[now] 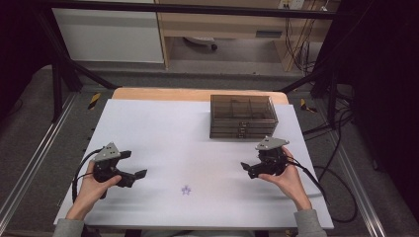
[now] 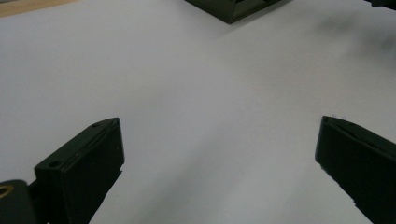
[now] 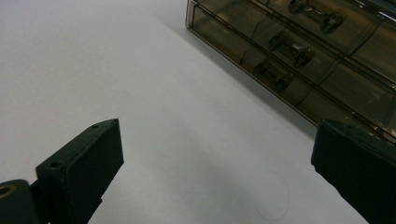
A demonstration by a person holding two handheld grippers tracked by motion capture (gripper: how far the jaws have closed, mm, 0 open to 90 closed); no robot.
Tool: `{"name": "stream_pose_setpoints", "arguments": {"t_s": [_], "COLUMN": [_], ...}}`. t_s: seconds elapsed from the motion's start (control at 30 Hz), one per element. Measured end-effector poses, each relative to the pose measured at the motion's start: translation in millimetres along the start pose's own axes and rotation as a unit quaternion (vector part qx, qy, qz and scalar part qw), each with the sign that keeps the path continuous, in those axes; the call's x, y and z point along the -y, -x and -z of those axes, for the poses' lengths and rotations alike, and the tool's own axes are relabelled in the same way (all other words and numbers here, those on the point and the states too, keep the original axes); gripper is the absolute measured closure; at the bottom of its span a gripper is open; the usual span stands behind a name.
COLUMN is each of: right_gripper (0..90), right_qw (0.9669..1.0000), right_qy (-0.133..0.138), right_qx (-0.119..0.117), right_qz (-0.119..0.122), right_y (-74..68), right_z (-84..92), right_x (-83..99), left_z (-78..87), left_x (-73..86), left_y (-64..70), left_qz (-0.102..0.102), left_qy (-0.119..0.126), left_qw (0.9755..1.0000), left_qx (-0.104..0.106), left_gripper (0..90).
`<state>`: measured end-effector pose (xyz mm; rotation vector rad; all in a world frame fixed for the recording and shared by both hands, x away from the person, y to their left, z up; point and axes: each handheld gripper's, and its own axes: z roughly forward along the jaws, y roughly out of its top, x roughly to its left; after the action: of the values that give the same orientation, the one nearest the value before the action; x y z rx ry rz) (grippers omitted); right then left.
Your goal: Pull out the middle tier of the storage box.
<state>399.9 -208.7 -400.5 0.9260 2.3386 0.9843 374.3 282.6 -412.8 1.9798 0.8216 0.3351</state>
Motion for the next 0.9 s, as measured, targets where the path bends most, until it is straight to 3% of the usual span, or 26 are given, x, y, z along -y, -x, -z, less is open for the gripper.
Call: {"name": "stream_pose_setpoints", "arguments": {"t_s": [0.33,0.57,0.9], "right_gripper": [3.4,3.8,4.0], "right_qw": [0.9993,0.997,0.9935], "right_qy": [-0.014,-0.025,-0.04], "right_qx": [0.01,0.018,0.029], "right_qz": [0.033,0.071,0.103], "right_y": [1.2,1.2,0.9], "right_z": [-0.7,-2.7,-7.7], "right_x": [-8.4,-15.4,-20.2], "left_z": [-0.5,-0.5,-0.7], "left_x": [0.1,0.2,0.5], "left_y": [0.2,-0.1,-0.3], "left_qz": [0.0,0.0,-0.001], "left_qy": [-0.001,-0.001,-0.001], "left_qw": [1.0,1.0,1.0], "left_qx": [0.001,0.001,0.0], "left_gripper": [1.0,1.0,1.0]}}
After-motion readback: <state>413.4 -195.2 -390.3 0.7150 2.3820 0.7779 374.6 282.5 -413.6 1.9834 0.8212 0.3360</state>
